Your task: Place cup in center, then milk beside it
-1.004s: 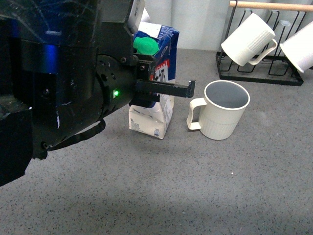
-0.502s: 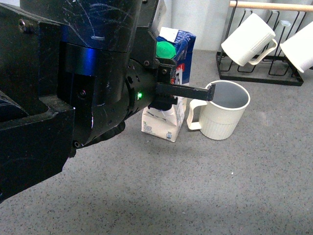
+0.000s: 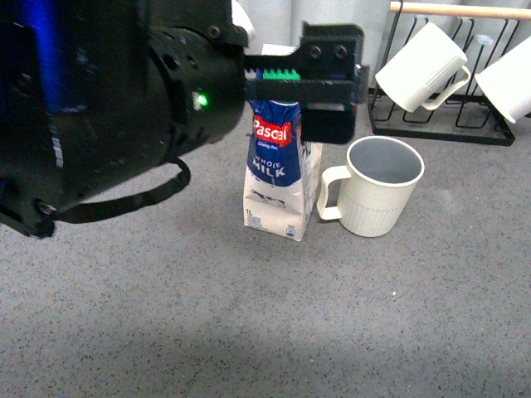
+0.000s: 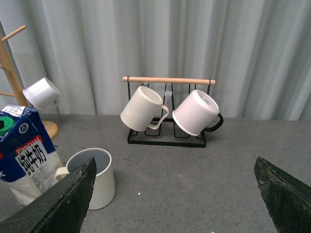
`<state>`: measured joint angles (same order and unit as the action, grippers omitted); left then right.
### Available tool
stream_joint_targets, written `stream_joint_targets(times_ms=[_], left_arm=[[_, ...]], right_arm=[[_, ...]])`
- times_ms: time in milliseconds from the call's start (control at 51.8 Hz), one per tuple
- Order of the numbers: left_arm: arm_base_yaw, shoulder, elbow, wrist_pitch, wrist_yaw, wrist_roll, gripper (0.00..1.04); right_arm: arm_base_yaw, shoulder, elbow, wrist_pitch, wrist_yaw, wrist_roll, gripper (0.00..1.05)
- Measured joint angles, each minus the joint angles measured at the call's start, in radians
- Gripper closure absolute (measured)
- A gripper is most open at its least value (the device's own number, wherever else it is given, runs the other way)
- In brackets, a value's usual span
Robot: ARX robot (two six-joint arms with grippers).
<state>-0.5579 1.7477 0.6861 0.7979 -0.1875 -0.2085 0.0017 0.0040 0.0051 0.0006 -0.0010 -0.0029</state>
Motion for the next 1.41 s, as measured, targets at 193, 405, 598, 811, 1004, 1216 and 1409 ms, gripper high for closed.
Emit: stream_joint_targets(times_ms=[193,405,598,811,1004,1216,1409], left_arm=[[0.125,-0.107,-0.09,0.045,-0.002,-0.03,0.07],[0.235,-0.164,-0.183,0.07,-0.008,-0.019,0.07],[0.266,-0.159,-0.24,0.188,-0.073,0.055,0.14],[0.341,-0.307,-0.412,0.365,-0.021,0.179,0.53],[0.391,-0.434,-0.504,0.318,0.024,0.19,0.82],[0.433,-0.585,-0.573,0.238,0.07,0.198,1.01],[0.465,-0.722,-0.618,0.147,0.095,0.201,1.01]], right_arm=[[0.0,0.0,0.0,0.0,0.0,0.0,0.09],[0.0,0.0,0.0,0.0,0.0,0.0,0.09],[0.0,0.0,0.0,0.0,0.0,0.0,0.09],[0.0,0.0,0.0,0.0,0.0,0.0,0.09],[0.0,0.0,0.0,0.0,0.0,0.0,0.09],[0.0,0.0,0.0,0.0,0.0,0.0,0.09],[0.0,0.0,0.0,0.0,0.0,0.0,0.09]])
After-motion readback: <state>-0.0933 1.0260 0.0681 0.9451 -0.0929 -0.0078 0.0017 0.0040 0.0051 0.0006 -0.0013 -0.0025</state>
